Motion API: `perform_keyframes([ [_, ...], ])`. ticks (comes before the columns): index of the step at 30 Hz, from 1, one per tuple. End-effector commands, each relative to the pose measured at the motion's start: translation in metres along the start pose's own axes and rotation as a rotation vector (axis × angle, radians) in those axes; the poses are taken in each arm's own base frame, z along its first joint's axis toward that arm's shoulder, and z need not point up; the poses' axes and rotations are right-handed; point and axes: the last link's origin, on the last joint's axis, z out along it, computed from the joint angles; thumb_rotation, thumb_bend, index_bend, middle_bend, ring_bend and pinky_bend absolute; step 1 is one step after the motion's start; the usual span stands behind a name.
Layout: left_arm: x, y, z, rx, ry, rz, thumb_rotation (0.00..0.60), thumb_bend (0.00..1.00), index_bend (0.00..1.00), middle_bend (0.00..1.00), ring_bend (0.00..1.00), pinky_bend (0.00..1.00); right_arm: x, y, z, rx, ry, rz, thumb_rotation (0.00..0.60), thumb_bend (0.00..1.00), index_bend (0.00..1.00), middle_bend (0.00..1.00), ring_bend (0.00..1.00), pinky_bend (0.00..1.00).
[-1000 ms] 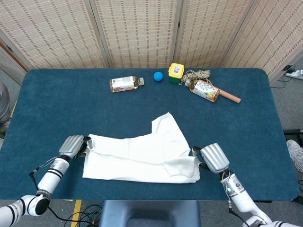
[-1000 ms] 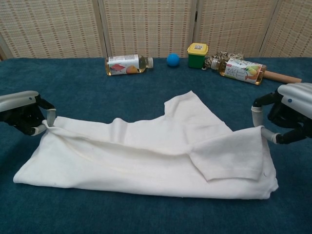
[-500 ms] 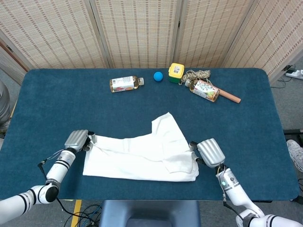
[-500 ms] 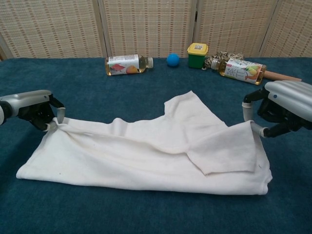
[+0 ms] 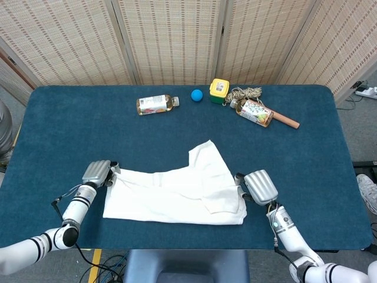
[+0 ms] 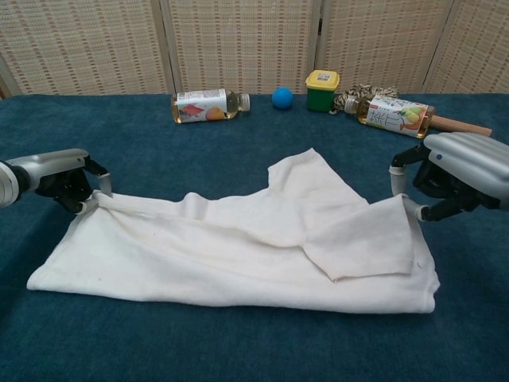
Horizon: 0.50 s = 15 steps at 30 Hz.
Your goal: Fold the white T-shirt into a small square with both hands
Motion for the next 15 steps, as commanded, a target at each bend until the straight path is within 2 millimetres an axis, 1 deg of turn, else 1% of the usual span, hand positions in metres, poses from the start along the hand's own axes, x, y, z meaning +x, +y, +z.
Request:
perform_keyframes([
  [1, 0.001, 0.001, -0.002, 0.005, 0.014, -0.012, 0.600, 0.44, 0.22, 0.90, 0.85, 0.98, 0.000, -0.001, 0.005, 0.003, 0.015, -0.001, 0.600, 0.61, 0.83, 0.97, 0.97, 1.00],
  [4, 0.003, 0.000, -0.006, 0.011, 0.023, -0.022, 0.600, 0.38, 0.06, 0.89, 0.85, 0.98, 0.000, -0.002, 0.008, 0.008, 0.035, -0.008, 0.600, 0.61, 0.83, 0.97, 0.97, 1.00],
  [6, 0.005, -0.001, -0.010, 0.016, 0.032, -0.033, 0.600, 0.37, 0.01, 0.89, 0.84, 0.98, 0.001, -0.003, 0.011, 0.011, 0.050, -0.007, 0.600, 0.61, 0.83, 0.97, 0.97, 1.00],
  [15, 0.013, -0.006, -0.025, 0.029, 0.078, -0.089, 0.600, 0.35, 0.00, 0.89, 0.84, 0.98, 0.004, -0.005, 0.028, 0.010, 0.114, 0.009, 0.600, 0.61, 0.83, 0.97, 0.97, 1.00],
])
